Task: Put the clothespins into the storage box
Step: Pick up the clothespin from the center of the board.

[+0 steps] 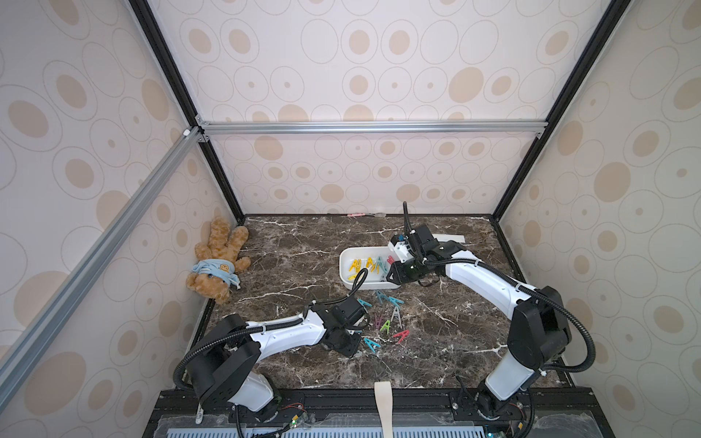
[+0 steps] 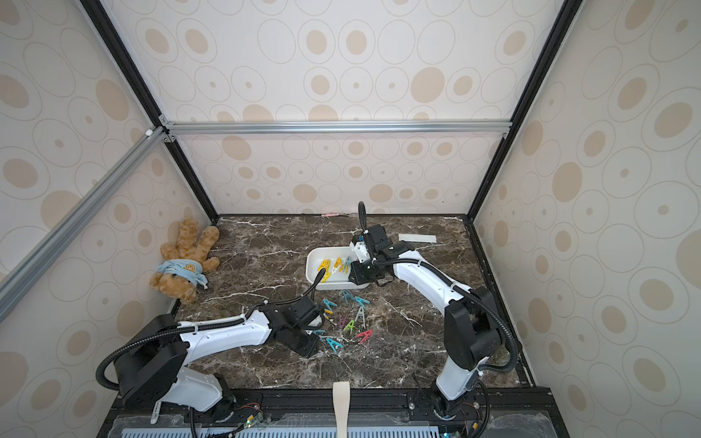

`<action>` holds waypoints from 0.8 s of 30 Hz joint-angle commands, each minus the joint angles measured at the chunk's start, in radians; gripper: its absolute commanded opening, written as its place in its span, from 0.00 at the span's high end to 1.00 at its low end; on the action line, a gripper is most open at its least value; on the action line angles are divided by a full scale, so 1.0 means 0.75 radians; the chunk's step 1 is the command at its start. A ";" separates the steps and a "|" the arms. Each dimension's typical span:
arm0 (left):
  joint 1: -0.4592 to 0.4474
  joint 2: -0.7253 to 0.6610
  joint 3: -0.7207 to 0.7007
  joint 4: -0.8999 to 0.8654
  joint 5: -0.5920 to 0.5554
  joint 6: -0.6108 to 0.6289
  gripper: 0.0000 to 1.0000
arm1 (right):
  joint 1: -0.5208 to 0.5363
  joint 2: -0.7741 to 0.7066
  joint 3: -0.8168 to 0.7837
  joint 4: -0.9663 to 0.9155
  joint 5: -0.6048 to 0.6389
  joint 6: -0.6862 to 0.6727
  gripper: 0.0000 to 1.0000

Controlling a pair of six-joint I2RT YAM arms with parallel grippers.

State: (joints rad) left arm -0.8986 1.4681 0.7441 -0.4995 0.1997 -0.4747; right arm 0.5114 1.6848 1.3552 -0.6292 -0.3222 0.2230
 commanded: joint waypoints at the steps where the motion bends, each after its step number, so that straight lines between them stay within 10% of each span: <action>1: -0.037 -0.023 -0.024 -0.053 0.008 -0.019 0.60 | 0.007 -0.027 -0.014 -0.027 0.007 0.007 0.72; 24: -0.117 -0.012 0.000 -0.054 0.010 -0.034 0.55 | 0.020 -0.076 -0.072 -0.014 0.020 0.022 0.71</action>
State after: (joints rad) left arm -0.9684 1.4380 0.7353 -0.5423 0.2043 -0.5003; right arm 0.5179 1.6623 1.3155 -0.6281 -0.3164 0.2317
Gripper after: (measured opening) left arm 0.448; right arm 0.285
